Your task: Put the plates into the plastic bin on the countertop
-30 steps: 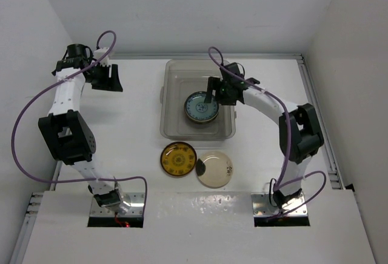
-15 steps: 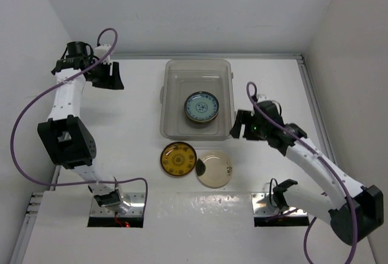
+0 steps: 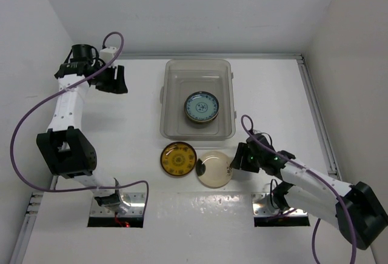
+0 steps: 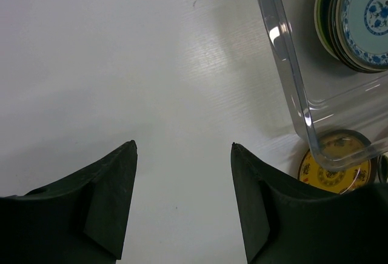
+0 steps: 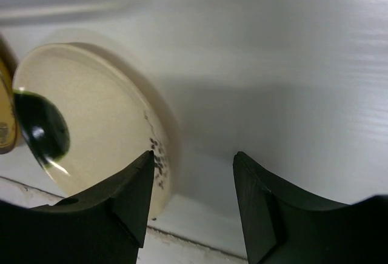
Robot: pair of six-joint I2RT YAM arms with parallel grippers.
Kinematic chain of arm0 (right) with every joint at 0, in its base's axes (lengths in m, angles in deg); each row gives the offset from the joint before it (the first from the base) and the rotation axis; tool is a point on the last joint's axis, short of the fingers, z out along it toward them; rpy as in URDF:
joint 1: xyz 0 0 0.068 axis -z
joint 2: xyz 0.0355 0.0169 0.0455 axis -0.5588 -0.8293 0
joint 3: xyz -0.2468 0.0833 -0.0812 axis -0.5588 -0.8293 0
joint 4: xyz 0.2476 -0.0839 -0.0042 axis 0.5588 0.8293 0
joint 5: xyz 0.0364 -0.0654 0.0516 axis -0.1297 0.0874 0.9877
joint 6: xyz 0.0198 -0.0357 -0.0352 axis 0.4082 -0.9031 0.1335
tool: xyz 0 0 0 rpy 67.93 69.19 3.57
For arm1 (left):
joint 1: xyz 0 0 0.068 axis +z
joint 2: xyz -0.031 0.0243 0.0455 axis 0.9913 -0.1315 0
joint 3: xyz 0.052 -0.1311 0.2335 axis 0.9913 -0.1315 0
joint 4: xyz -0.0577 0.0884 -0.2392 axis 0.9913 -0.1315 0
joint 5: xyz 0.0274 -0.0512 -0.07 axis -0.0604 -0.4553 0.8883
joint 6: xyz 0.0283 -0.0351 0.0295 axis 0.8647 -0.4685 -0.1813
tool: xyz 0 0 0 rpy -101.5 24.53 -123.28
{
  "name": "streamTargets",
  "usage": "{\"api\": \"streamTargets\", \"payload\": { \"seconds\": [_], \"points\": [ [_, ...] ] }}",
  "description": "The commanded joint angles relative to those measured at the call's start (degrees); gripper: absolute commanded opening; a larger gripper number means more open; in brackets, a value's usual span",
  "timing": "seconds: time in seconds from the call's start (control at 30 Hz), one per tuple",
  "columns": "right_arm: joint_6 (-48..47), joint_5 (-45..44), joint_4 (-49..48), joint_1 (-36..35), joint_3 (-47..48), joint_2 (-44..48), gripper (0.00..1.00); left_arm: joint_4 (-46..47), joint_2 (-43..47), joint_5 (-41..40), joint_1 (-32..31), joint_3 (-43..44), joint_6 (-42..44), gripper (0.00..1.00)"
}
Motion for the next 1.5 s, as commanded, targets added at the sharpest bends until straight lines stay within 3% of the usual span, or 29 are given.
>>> {"api": "streamTargets", "payload": {
  "seconds": [0.0, 0.5, 0.83, 0.93, 1.07, 1.27, 1.3, 1.47],
  "points": [
    [2.44, -0.45, -6.50, -1.85, -1.96, -0.89, 0.54, 0.27, 3.07, -1.26, -0.35, -0.63, 0.10, 0.65],
    [4.99, -2.91, -11.95, -4.49, -8.39, 0.25, 0.47, 0.27, 8.25, -2.31, -1.41, -3.45, -0.42, 0.66],
    [5.25, -0.89, -15.12, -4.41, -10.85, 0.43, 0.34, 0.27, 9.39, -2.31, -1.41, -5.82, 0.63, 0.66],
    [5.34, -0.97, -16.08, -4.49, -12.17, 0.52, 0.27, 0.27, 9.39, -2.31, -1.41, -5.82, 0.63, 0.66],
    [3.50, -0.88, -15.82, -4.58, -12.44, 0.43, 0.00, 0.27, 9.39, -2.31, -1.41, -5.82, 0.63, 0.66],
    [-5.36, 4.29, -3.01, -4.58, -1.83, 4.90, 0.00, 0.27, 8.87, -2.31, -1.41, -5.82, 1.16, 0.66],
    [-6.60, 8.30, 0.05, -4.67, -0.23, 5.96, 0.00, 0.27, 8.87, -2.31, -1.41, -5.82, 1.16, 0.66],
    [-16.80, 17.21, 16.48, -4.85, 16.38, 6.50, 0.00, 0.27, 7.81, -2.84, -1.41, -5.82, 1.16, 0.66]
  ]
}}
